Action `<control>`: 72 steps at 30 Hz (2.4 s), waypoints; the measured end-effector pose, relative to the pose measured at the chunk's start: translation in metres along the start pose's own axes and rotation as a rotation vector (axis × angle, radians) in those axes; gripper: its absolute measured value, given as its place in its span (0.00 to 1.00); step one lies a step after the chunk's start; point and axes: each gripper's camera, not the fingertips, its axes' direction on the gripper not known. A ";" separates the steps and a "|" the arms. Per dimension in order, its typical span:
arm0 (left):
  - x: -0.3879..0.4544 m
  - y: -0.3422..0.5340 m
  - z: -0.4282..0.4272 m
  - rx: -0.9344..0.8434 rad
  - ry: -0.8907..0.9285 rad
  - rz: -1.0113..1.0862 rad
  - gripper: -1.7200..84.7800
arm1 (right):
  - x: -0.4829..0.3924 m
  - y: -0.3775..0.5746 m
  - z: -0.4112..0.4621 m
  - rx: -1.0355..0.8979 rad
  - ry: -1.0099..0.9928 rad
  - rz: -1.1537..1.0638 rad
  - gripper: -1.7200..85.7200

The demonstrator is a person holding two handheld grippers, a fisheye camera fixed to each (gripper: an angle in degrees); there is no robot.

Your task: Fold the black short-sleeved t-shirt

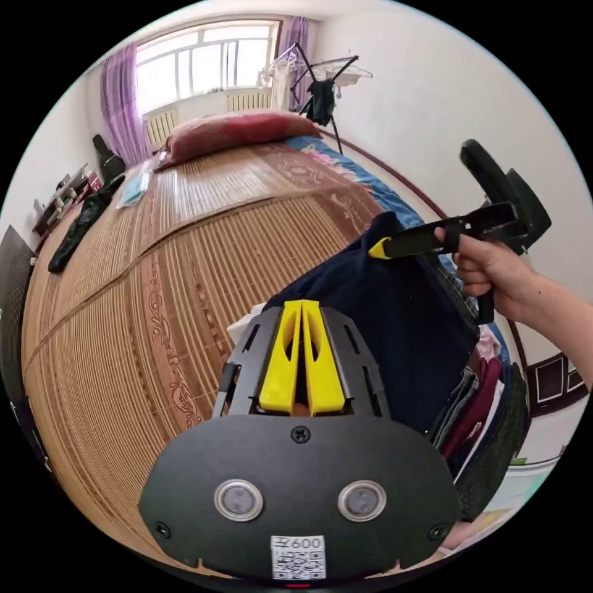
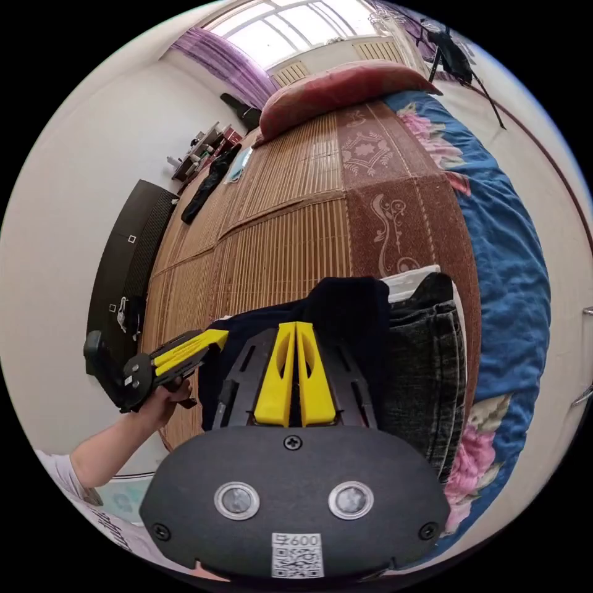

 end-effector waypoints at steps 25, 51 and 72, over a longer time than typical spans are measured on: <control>0.249 0.363 -0.382 0.592 -0.430 0.248 0.06 | -0.176 0.448 -0.272 0.157 0.576 -0.319 0.02; 0.583 0.733 -0.326 0.167 -0.927 0.225 0.04 | 0.098 0.475 -0.179 -0.405 -0.043 0.009 0.01; 0.351 1.030 -0.296 0.356 -0.904 0.041 0.07 | -0.112 0.520 -0.400 0.396 -1.335 -0.075 0.01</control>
